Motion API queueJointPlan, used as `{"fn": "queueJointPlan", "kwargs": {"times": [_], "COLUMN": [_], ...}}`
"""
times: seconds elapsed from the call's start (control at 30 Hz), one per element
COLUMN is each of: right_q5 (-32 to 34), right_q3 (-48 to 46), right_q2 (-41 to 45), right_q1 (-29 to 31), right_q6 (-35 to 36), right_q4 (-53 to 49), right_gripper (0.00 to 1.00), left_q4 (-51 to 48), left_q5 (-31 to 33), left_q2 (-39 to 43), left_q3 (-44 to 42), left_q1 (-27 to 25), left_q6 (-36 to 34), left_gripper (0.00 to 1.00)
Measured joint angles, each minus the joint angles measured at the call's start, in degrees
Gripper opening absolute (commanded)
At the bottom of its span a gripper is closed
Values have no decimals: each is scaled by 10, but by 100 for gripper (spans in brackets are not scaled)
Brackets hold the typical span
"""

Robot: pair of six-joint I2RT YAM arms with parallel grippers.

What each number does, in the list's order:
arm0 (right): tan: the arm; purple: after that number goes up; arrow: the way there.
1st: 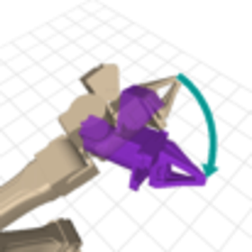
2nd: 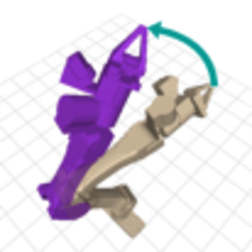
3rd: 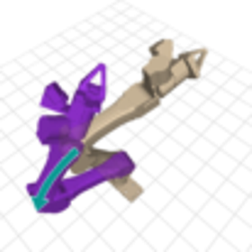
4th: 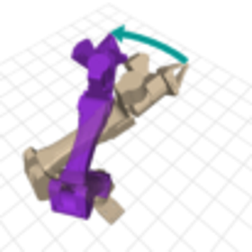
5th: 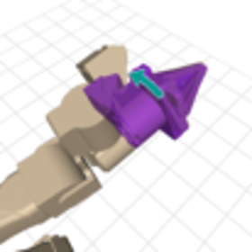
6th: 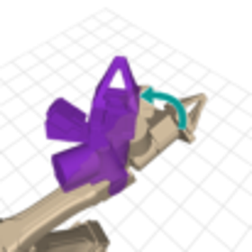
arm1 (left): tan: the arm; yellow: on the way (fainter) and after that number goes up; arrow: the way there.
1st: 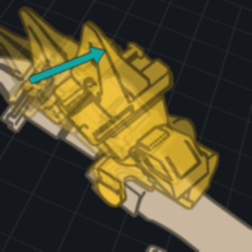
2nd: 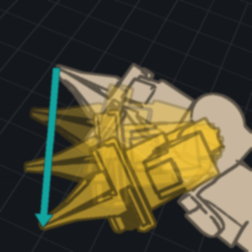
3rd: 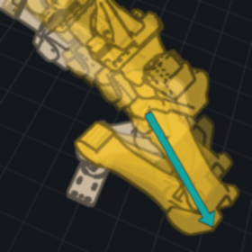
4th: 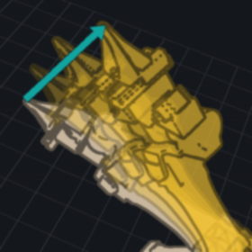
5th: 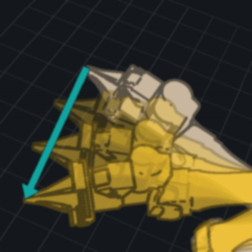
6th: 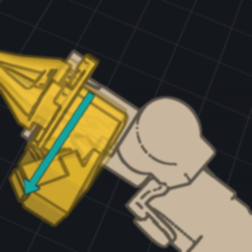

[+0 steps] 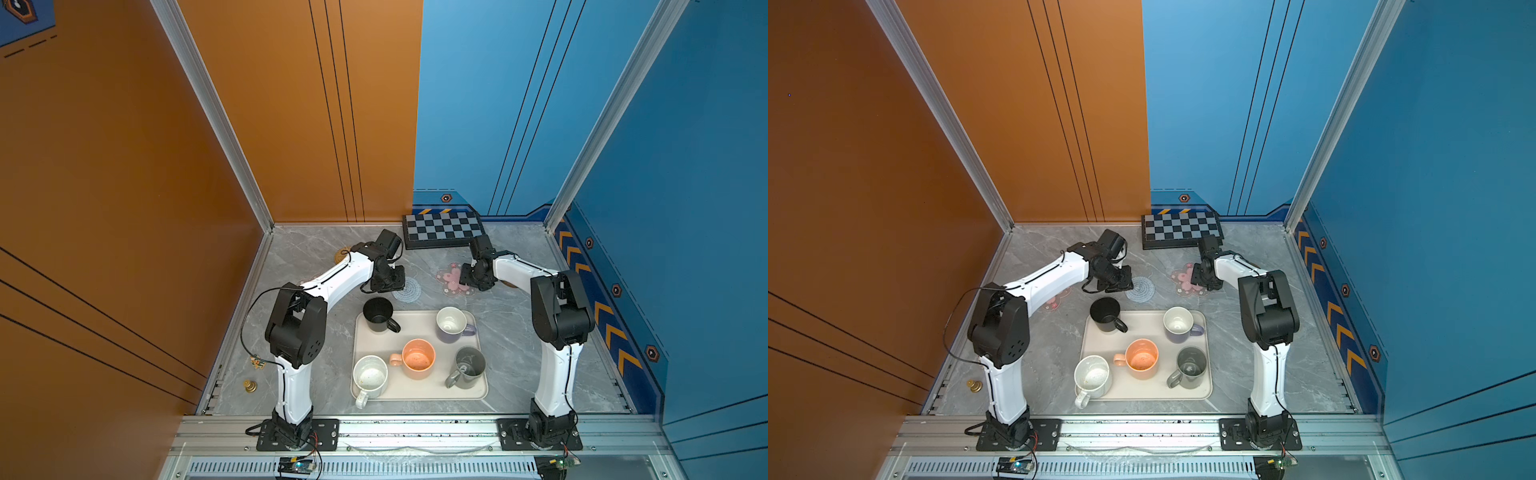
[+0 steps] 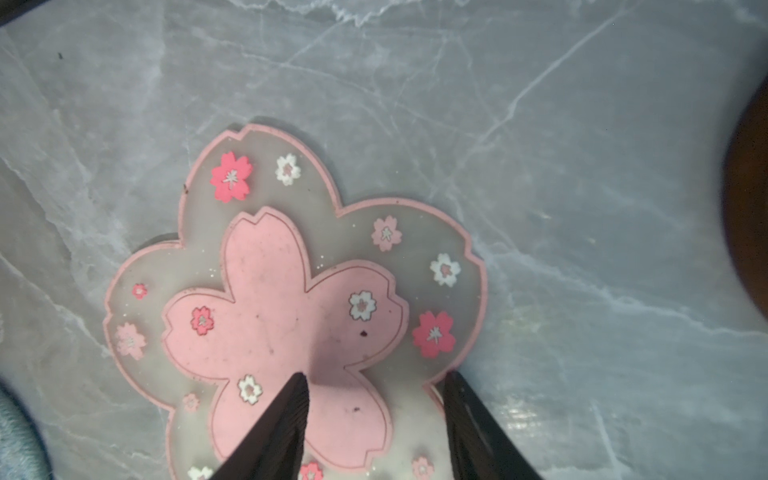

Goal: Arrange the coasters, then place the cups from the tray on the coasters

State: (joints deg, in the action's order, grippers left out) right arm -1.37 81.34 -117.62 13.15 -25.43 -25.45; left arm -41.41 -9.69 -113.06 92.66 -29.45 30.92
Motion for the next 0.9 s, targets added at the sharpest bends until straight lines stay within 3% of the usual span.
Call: {"fn": "queueJointPlan", "kwargs": {"times": [0.4, 0.9], "right_q5": [16, 38], "right_q3": [-2, -28], "right_q2": [68, 190], "right_q1": [-20, -67], "right_q6": [2, 10], "right_q4": [-59, -72], "right_gripper": [57, 57], "left_q4": [0, 0], "left_q5": [0, 4], "left_q2": [-75, -154], "left_q3": [73, 98], "left_q1": [-6, -7], "left_q6": [1, 12], "left_gripper": [24, 20]}}
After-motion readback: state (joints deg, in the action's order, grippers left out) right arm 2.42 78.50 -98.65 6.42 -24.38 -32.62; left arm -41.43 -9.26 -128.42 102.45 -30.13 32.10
